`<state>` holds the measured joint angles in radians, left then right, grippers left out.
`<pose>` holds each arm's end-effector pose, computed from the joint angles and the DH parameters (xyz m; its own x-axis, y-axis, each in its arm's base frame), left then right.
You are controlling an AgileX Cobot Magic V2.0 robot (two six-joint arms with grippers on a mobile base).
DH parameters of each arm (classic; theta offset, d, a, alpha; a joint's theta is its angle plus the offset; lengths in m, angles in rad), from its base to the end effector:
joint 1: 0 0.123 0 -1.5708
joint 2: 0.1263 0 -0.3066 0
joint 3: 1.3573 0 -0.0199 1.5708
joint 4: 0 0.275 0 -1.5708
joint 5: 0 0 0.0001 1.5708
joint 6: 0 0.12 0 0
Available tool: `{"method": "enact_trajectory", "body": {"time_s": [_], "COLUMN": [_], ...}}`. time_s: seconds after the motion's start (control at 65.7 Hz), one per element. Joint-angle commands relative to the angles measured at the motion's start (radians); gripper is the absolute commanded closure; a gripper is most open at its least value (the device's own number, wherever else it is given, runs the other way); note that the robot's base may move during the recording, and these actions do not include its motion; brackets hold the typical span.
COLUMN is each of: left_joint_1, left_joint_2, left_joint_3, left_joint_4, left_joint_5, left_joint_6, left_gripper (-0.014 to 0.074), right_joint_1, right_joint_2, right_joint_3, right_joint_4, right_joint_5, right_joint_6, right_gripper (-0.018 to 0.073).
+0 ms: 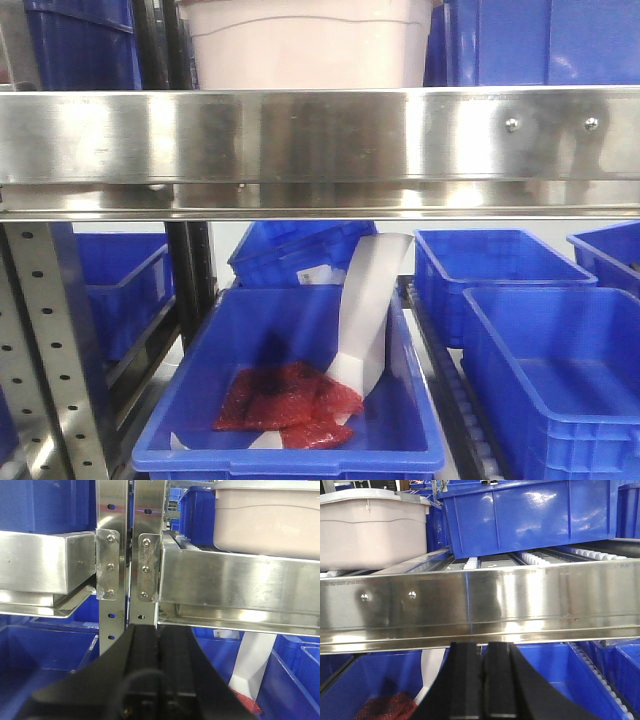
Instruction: Grab white bin and place on right shelf
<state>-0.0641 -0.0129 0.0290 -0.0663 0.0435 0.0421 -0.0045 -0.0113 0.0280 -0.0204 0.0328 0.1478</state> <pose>0.0880 -0.0060 0.2003 0.0260 -0.0259 -0.9993 0.0676 0.9974 -0.0240 0.0883 -0.0005 0.2018 0.0380 0.1269 -0.9912 0.0003 0.9919 0.1270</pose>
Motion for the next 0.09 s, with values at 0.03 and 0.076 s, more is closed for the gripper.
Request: {"method": "enact_trajectory", "body": {"time_s": [0.03,0.076], "left_joint_1": [-0.007,-0.007], "left_joint_2": [-0.009,-0.009], "left_joint_3": [-0.001,-0.001], "left_joint_4": [-0.005,-0.005], "left_joint_5": [-0.093,-0.093], "left_joint_6": [-0.009,-0.009], "left_gripper": [0.0715,0.0715], "right_joint_1": [-0.006,-0.006], "right_joint_2": [-0.017,-0.017], "right_joint_3": [0.0,0.0], "right_joint_4": [-0.009,-0.009], "right_joint_5": [-0.089,-0.089], "right_joint_6": [-0.01,-0.01], "right_gripper": [0.0503,0.0503]}}
